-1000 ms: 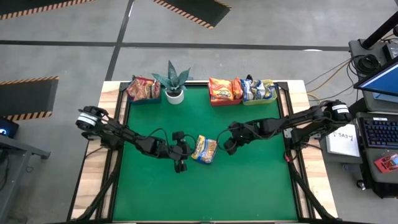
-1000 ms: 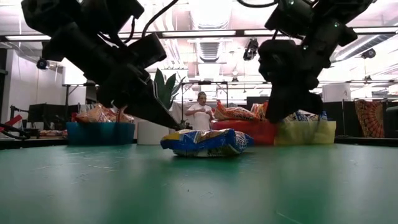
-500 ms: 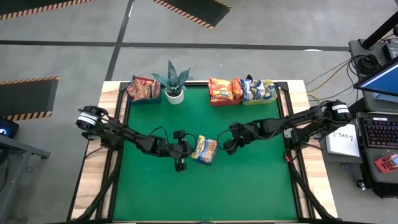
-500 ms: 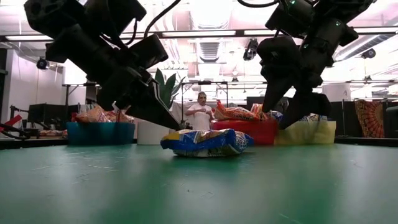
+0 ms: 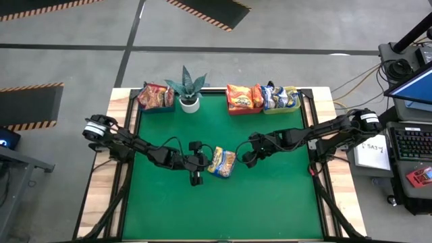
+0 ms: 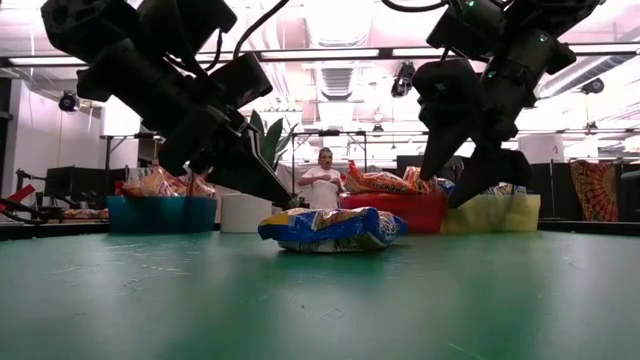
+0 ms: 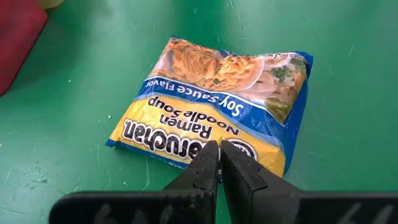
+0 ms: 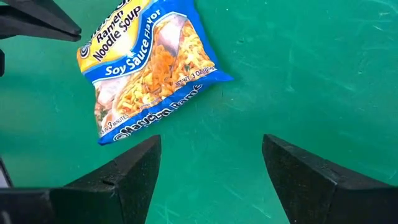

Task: Sort Maruchan noodles
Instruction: Put the blue noodle pack into the yellow bin

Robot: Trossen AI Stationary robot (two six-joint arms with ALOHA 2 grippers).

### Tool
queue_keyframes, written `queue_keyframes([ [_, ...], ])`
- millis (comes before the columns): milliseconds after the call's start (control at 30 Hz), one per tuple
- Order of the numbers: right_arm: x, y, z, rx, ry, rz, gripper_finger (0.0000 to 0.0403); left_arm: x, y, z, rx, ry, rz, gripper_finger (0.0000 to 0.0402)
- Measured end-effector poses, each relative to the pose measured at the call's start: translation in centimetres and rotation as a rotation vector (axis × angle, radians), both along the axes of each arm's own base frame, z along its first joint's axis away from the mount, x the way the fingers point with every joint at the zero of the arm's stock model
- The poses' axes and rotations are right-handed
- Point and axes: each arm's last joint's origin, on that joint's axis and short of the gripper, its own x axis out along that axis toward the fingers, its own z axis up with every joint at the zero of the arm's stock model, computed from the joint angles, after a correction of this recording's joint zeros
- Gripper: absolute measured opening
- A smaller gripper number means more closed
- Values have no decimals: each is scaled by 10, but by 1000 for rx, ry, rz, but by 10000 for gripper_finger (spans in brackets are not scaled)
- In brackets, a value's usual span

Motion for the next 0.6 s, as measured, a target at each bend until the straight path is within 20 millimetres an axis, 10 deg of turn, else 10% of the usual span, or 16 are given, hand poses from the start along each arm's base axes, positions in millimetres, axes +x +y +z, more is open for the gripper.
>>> queue_keyframes([
  [600, -1, -2, -3, -39, 3, -45, 251, 1, 0, 1, -15, -11, 3, 0],
])
